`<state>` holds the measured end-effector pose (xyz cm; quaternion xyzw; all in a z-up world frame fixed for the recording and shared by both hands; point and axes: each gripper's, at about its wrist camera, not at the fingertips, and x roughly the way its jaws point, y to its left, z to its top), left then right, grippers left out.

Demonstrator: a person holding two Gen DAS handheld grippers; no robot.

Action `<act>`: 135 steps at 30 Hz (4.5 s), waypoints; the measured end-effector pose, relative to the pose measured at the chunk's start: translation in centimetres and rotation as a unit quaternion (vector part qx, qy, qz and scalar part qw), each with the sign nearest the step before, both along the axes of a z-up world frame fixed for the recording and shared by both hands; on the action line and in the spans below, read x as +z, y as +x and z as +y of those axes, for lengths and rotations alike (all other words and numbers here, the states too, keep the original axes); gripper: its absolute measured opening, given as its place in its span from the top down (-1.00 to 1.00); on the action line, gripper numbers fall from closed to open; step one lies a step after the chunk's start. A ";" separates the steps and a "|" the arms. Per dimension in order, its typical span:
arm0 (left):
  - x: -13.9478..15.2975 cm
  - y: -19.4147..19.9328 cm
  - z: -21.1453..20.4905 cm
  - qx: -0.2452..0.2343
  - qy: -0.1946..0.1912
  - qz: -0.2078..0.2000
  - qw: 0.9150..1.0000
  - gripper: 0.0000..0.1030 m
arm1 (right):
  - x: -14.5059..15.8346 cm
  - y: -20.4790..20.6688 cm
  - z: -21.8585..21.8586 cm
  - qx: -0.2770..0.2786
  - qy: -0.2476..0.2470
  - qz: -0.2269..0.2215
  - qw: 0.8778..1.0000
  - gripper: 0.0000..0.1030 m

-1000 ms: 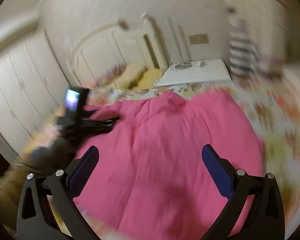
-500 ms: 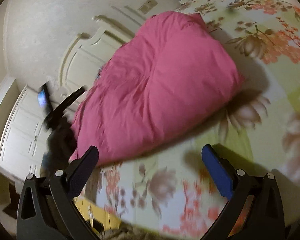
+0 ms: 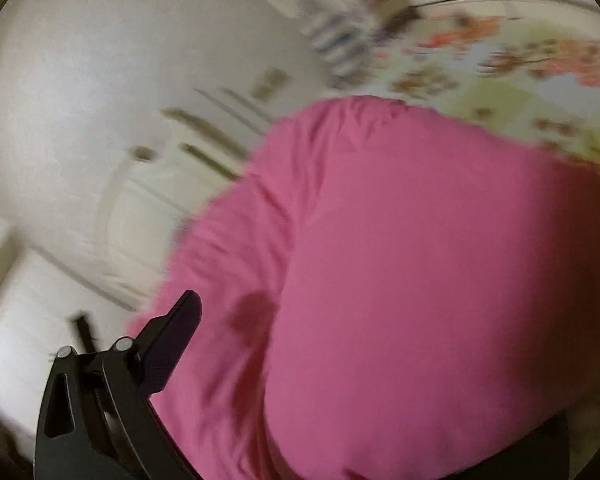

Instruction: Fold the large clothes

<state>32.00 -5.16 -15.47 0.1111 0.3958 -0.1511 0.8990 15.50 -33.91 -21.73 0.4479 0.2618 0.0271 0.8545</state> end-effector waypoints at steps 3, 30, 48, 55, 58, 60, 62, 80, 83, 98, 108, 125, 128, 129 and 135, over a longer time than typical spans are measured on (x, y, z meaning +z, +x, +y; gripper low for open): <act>0.1 -0.5 0.2 0.010 0.003 -0.011 1.000 -0.96 | -1.2 -2.2 -2.7 -0.012 0.084 -0.062 0.994 0.17; 3.9 -17.3 -5.7 -0.043 -0.028 -0.126 0.991 -0.93 | 16.7 -12.2 6.4 0.041 -0.319 -0.211 0.923 0.23; 12.6 -22.8 21.0 0.037 -0.263 -0.166 0.950 -0.96 | 1.5 -8.8 39.6 0.244 -0.826 -0.107 0.497 -0.18; 18.2 -19.8 10.0 -0.136 -0.174 -0.143 0.965 -0.96 | -1.4 -8.9 41.1 0.227 -0.858 -0.110 0.448 -0.18; 17.7 -14.6 4.8 -0.158 -0.145 -0.086 0.973 -0.96 | -1.4 -9.6 41.2 0.226 -0.857 -0.113 0.450 -0.18; 15.6 -10.8 2.3 -0.148 -0.117 -0.037 0.981 -0.96 | -1.4 -9.5 40.9 0.225 -0.856 -0.115 0.451 -0.18; 12.9 -7.6 0.9 -0.134 -0.091 -0.012 0.987 -0.96 | -1.3 -9.9 41.0 0.222 -0.853 -0.121 0.456 -0.20; 4.5 0.1 9.0 -0.077 -0.217 0.013 0.973 -0.96 | 15.4 -13.7 23.2 0.286 -0.485 -0.211 0.799 -0.87; 4.6 -0.4 8.6 -0.078 -0.208 0.008 0.975 -0.96 | 15.9 -10.8 23.5 0.272 -0.505 -0.179 0.799 -0.87; 4.1 -1.9 8.7 -0.090 -0.219 -0.024 0.971 -0.96 | 6.5 -7.0 28.6 0.268 -0.576 -0.123 0.762 -0.91; 3.6 -2.4 9.4 -0.074 -0.226 -0.033 0.971 -0.96 | 13.4 -5.5 21.1 0.298 -0.493 -0.155 0.802 -0.91; 3.6 -2.1 9.2 -0.074 -0.219 -0.024 0.973 -0.96 | 12.6 17.0 21.6 0.365 -0.430 -0.105 0.819 -0.12; 3.4 -1.8 9.2 -0.065 -0.214 -0.021 0.974 -0.96 | 9.9 18.0 23.1 0.388 -0.462 -0.071 0.794 -0.14; 3.4 -1.7 9.1 -0.063 -0.213 -0.021 0.975 -0.96 | 9.5 18.8 22.7 0.397 -0.442 -0.061 0.802 -0.15; 3.1 -1.0 9.0 -0.044 -0.206 -0.018 0.977 -0.96 | 7.2 21.5 22.5 0.432 -0.404 -0.015 0.806 -0.18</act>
